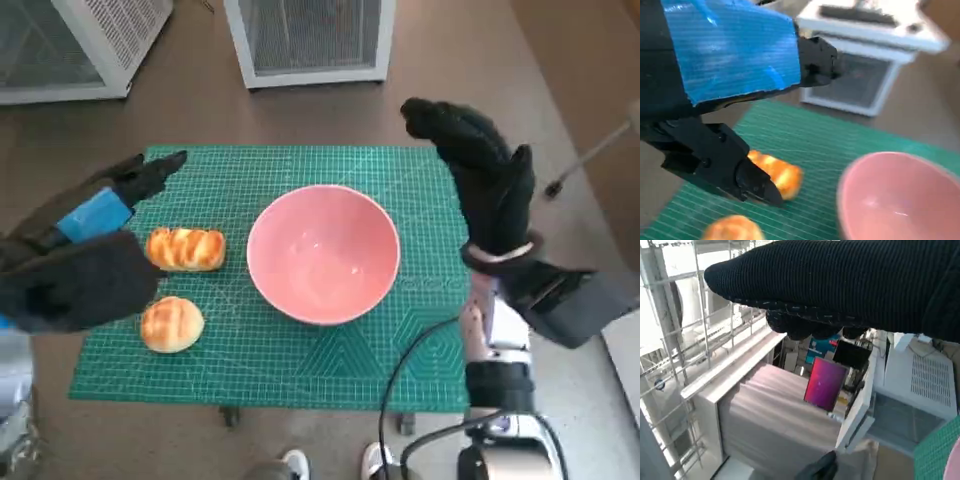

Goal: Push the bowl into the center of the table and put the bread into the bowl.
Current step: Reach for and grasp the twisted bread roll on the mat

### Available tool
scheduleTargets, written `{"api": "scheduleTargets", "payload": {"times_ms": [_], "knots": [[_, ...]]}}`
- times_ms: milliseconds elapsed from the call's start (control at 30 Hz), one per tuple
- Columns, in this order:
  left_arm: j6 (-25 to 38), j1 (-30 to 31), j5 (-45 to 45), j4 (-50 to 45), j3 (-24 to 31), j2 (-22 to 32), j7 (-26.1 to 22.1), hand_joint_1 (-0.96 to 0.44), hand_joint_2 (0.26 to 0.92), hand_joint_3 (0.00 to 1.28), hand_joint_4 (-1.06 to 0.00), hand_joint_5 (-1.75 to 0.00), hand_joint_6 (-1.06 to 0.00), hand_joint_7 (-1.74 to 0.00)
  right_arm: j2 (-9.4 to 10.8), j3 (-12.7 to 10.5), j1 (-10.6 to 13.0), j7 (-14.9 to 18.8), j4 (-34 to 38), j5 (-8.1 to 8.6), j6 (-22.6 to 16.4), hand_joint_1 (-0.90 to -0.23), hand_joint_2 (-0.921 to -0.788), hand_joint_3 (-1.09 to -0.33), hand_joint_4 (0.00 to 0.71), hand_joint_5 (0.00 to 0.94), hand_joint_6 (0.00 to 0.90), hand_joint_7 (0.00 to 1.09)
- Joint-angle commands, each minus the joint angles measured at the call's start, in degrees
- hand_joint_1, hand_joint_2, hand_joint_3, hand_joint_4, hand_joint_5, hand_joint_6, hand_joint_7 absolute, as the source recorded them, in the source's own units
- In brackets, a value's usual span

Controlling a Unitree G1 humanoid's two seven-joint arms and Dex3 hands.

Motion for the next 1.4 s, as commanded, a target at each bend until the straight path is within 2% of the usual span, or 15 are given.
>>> {"api": "scheduleTargets", "payload": {"times_ms": [33, 667, 1000, 1400], "knots": [[-2.1, -3.0, 3.2, 4.7, -3.9, -1.9, -0.3, 0.03, 0.698, 0.01, 0.00, 0.00, -0.16, -0.01, -0.1, 0.2, 1.3, 0.1, 0.7, 0.16, 0.9, -0.688, -0.921, -0.825, 0.222, 0.006, 0.279, 0.08], [-7.5, -8.0, 11.6, 20.5, -11.2, -8.3, -1.0, 0.02, 0.716, 0.02, 0.00, 0.00, -0.18, -0.01, -0.6, 0.2, 1.8, 0.3, 0.1, 0.40, 1.3, -0.687, -0.921, -0.828, 0.222, 0.004, 0.274, 0.08], [-10.4, -10.1, 15.0, 27.6, -13.4, -10.8, -1.9, 0.01, 0.716, 0.02, 0.00, 0.00, -0.18, -0.01, -0.7, 0.2, 1.9, 0.4, 0.0, 0.44, 1.3, -0.687, -0.921, -0.828, 0.222, 0.003, 0.271, 0.09], [-13.7, -12.8, 19.3, 37.3, -15.3, -14.7, -0.7, 0.00, 0.720, 0.02, -0.01, 0.00, -0.20, -0.02, -0.7, 0.2, 1.9, 0.6, 0.1, 0.56, 1.2, -0.671, -0.921, -0.832, 0.223, 0.002, 0.267, 0.09]]}}
